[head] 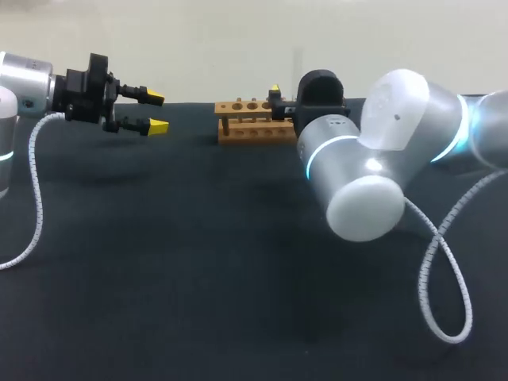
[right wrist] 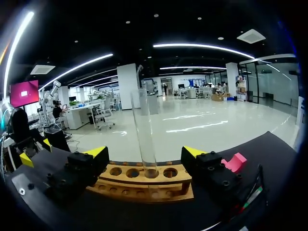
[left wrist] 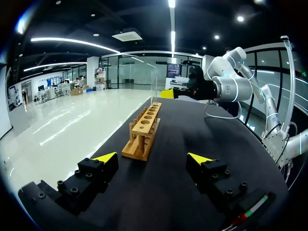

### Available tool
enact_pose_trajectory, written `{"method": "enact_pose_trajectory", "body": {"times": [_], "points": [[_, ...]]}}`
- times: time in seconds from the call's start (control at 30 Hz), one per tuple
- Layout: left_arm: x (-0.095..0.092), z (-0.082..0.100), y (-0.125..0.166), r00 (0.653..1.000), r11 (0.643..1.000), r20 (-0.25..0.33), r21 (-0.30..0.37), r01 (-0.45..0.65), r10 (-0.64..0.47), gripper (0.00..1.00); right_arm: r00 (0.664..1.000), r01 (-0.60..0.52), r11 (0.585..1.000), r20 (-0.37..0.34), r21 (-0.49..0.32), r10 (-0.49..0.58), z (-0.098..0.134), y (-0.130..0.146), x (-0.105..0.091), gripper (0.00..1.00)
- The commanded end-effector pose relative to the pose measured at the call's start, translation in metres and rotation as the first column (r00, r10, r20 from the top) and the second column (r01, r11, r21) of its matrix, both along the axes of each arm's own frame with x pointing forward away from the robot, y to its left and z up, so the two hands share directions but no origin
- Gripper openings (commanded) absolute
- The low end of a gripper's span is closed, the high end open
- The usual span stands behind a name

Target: Grasp the test tube, adjust it, and insert it.

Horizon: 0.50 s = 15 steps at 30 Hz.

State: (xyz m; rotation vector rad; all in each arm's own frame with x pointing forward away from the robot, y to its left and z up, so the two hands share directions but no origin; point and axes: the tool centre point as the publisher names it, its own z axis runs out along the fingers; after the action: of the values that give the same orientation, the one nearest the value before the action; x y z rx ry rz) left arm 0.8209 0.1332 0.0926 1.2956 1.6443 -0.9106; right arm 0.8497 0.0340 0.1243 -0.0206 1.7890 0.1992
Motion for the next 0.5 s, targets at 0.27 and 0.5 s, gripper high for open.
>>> {"method": "enact_pose_trajectory", "body": {"times": [0.27,0.5], "points": [[-0.0004,-0.001,0.0003,1.0,1.0,0.003,-0.002,0.0,0.0,1.0,0.986,-0.167,0.986,-0.004,0.03,0.167,0.009,-0.0118,-0.0257,1.0],[-0.0004,-0.001,0.0003,1.0,1.0,0.003,-0.002,0.0,0.0,1.0,0.986,-0.167,0.986,-0.004,0.03,0.167,0.009,-0.0118,-0.0257,1.0]]}}
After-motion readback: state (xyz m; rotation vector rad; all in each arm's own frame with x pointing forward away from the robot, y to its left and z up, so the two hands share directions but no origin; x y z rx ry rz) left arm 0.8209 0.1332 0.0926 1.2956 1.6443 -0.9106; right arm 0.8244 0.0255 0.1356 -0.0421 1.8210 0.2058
